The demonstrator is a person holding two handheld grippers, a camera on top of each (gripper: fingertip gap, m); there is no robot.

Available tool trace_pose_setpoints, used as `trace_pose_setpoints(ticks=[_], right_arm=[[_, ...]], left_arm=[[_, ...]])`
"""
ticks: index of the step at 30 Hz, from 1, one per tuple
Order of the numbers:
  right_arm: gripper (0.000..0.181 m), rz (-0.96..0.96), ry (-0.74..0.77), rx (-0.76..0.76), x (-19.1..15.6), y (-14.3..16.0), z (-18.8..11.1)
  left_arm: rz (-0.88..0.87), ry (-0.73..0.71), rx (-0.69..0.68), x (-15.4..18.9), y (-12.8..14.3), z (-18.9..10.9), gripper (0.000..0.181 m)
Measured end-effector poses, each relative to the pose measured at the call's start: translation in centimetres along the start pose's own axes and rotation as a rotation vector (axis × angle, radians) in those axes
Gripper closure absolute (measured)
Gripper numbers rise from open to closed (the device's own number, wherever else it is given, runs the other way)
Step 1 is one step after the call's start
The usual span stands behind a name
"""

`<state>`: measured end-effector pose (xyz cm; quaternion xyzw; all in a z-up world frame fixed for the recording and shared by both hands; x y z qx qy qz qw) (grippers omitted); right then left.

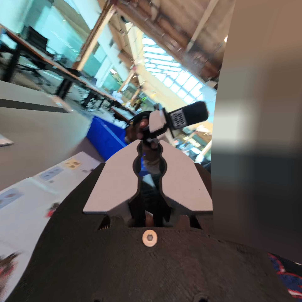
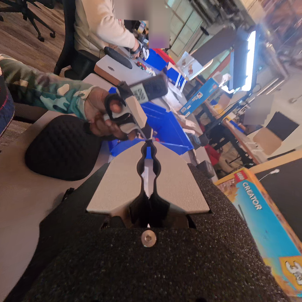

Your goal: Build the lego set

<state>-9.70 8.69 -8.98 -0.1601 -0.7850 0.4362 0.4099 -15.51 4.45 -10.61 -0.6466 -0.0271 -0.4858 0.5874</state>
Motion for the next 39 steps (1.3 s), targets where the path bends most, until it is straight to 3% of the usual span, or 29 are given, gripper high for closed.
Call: trace_pose_setpoints(ticks=[3,7,9,18,28,39], right_arm=[[0.177,0.085,-0.037,-0.065,-0.5,1.5,-0.2],[0.177,0.246,-0.135,-0.201,-2.2,4.4,-0.1],[0.177,0.338,-0.193,-0.266,-3.4,6.0,0.3],[0.177,0.624,-0.388,-0.499,-6.9,11.2,3.8],[0.176,0.631,-0.513,-0.760,-8.4,14.0,7.7],[0.169,0.655,-0.525,-0.745,-8.1,13.9,8.0]], left_arm=[[0.256,-0.257,-0.109,-1.9,0.5,-1.4,0.162],[0.646,-0.677,-0.379,-5.1,1.5,-4.9,0.157],[0.750,-0.785,-0.492,-5.7,2.2,-6.5,0.156],[0.697,-0.750,-0.631,-4.9,6.0,-8.7,0.153],[0.697,-0.669,-0.665,-4.4,7.7,-8.4,0.153],[0.679,-0.714,-0.661,-4.9,7.2,-9.5,0.153]])
Point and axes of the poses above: each gripper's, where its closed fingertips meet, z out along the fingers, y out of its underside, x = y × z across the jaws, the point moved 3 cm from there along -z, back along the fingers, and after that the axes turned 13 degrees about -y, right-handed, at the moved point
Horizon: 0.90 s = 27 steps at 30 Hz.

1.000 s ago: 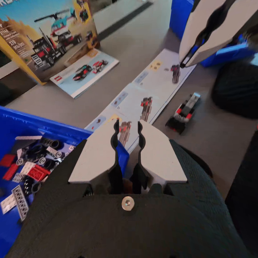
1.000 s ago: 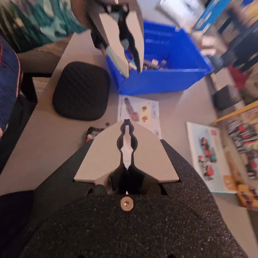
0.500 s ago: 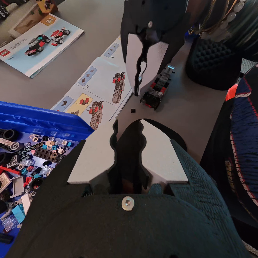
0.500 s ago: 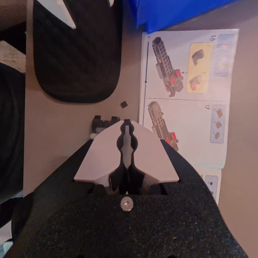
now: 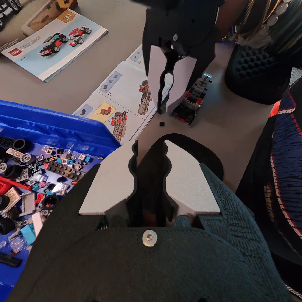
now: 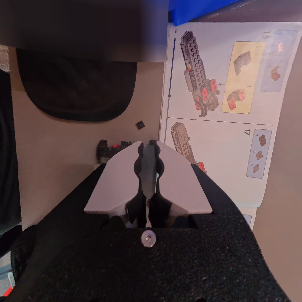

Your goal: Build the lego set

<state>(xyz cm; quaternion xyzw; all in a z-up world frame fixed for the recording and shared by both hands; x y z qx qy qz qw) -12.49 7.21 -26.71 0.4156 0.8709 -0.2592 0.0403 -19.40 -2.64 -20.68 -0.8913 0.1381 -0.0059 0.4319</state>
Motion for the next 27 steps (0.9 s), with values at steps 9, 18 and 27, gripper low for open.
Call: trace_pose_setpoints(ticks=[9,18,27], right_arm=[[0.169,0.037,-0.020,0.292,-0.6,0.1,-3.6],[0.144,-0.138,0.246,0.738,-1.8,2.0,-8.9],[0.129,0.058,0.446,0.845,0.7,6.2,-10.8]], left_arm=[[-0.051,-0.109,-0.018,-2.8,0.3,-1.6,0.152],[-0.142,-0.352,-0.132,-8.3,1.9,-4.6,0.153],[-0.143,-0.336,-0.225,-9.7,2.0,-2.8,0.153]])
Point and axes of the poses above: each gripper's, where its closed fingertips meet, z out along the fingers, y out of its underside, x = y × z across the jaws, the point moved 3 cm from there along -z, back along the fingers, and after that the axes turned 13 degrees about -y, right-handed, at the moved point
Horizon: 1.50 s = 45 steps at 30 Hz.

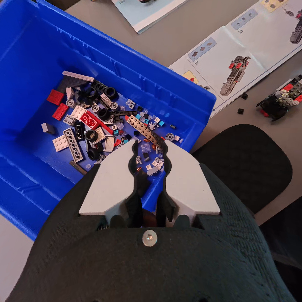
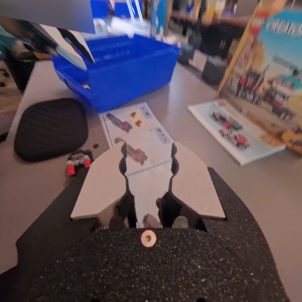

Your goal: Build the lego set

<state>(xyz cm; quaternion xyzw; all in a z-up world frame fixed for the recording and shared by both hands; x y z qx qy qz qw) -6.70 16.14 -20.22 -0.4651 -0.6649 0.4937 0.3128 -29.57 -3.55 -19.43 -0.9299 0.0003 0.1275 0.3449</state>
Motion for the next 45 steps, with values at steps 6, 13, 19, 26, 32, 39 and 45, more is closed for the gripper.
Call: trace_pose_setpoints(ticks=[6,13,19,26,32,39,45], right_arm=[[0.147,0.213,-0.009,-0.338,0.3,5.2,2.1],[0.145,0.194,0.042,-0.486,0.7,7.2,2.5],[0.146,0.212,0.026,-0.452,1.0,7.4,1.8],[0.146,0.169,0.025,-0.443,1.0,7.5,1.9],[0.144,0.168,0.020,-0.435,0.9,7.5,1.9],[0.143,0.168,0.018,-0.426,0.9,7.5,1.9],[0.143,0.170,0.016,-0.419,0.9,7.4,2.0]], left_arm=[[0.018,-0.019,-0.052,-0.3,-0.3,1.2,0.153],[0.015,-0.018,-0.066,-0.4,0.0,1.5,0.152],[0.001,-0.010,-0.073,-0.4,0.3,1.6,0.152],[-0.002,-0.049,-0.088,-1.2,0.2,1.9,0.152],[-0.006,-0.106,-0.069,-3.0,-0.9,1.5,0.150],[-0.026,-0.064,-0.124,-3.9,-0.6,2.9,0.148],[-0.021,-0.028,-0.212,-3.7,0.5,4.6,0.145]])
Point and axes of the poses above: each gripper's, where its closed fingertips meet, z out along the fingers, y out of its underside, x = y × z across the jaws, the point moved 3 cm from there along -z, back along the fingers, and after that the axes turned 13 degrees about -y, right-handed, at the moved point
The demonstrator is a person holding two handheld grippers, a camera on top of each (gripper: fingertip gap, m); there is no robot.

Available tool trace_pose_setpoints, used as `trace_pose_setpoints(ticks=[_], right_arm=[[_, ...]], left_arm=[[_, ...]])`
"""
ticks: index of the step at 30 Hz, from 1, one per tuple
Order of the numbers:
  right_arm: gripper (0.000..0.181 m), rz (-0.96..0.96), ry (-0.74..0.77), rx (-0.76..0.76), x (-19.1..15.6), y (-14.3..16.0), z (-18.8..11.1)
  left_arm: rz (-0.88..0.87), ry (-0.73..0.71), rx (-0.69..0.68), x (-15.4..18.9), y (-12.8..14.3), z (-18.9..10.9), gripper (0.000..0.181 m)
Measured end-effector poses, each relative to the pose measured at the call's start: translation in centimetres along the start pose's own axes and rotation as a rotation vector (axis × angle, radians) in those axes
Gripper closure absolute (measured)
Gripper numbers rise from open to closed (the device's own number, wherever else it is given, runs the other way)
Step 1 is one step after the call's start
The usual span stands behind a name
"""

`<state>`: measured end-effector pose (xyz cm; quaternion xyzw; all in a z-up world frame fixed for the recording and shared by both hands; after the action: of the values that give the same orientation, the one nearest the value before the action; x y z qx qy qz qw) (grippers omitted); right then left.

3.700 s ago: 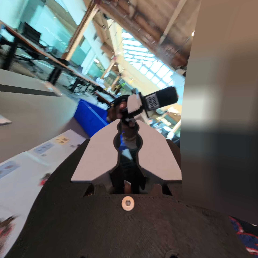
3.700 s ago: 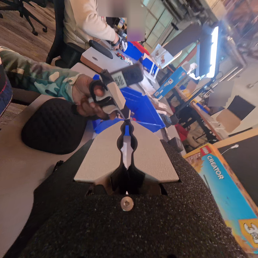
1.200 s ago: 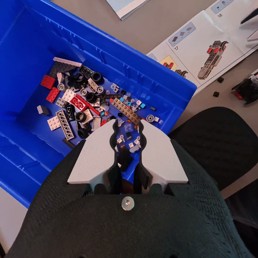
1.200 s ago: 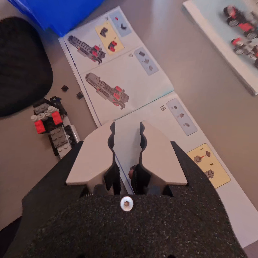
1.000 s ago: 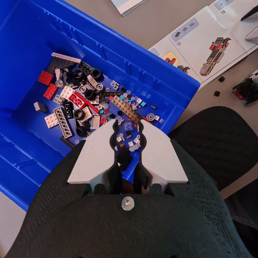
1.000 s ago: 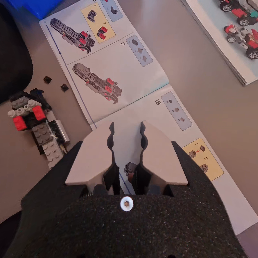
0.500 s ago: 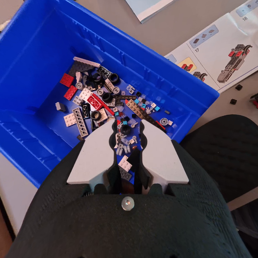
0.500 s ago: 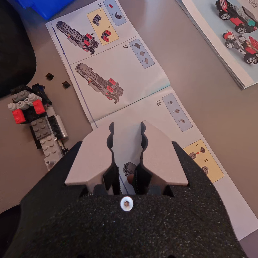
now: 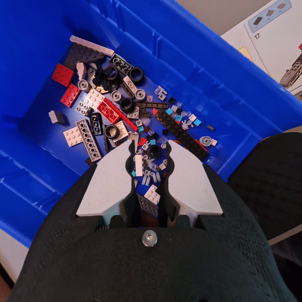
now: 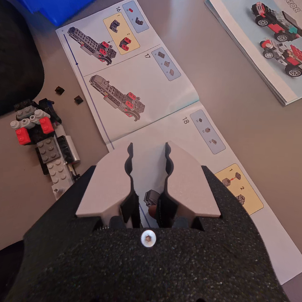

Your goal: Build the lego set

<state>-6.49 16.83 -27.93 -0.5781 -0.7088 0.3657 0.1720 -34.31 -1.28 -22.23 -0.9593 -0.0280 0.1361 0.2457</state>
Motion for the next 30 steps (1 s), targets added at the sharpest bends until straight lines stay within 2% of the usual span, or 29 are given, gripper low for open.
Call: trace_pose_setpoints(ticks=[5,8,10,14,16,18,24,30], right_arm=[[0.136,-0.071,0.018,-0.041,-0.2,-0.4,-0.1],[0.139,-0.197,0.107,0.107,-0.8,-3.0,-1.2],[0.139,-0.117,0.087,0.136,-0.9,-3.5,-1.3],[0.141,0.040,0.122,-0.032,0.2,-1.2,-0.3],[0.144,0.069,0.081,-0.055,0.0,-0.5,0.4],[0.138,0.097,0.015,-0.012,-0.5,-0.8,0.8],[0.142,0.023,0.020,-0.041,-0.8,-0.8,0.9],[0.144,-0.004,-0.081,0.084,-1.8,-1.9,0.7]], left_arm=[[0.019,0.028,-0.015,0.7,0.0,0.7,0.145],[0.024,0.038,-0.011,1.0,0.0,1.0,0.145],[0.022,0.043,-0.025,0.9,0.2,1.4,0.145],[0.022,0.039,-0.035,0.9,0.3,1.7,0.145],[0.020,0.045,-0.031,0.9,0.2,1.8,0.145],[0.019,0.045,-0.043,0.8,0.3,1.9,0.145],[0.004,-0.017,-0.035,-0.3,0.6,0.9,0.150],[0.015,-0.063,-0.049,-1.9,1.9,-1.5,0.155]])
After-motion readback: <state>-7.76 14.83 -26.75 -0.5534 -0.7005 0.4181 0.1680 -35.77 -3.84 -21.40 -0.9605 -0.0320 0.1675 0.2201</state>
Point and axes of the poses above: each gripper's, where its closed fingertips meet, z out along the fingers, y out of its underside, x = y × z across the jaws, the point moved 3 cm from there along -z, back along the fingers, and after that the axes turned 13 degrees about -y, right-handed, at the moved point
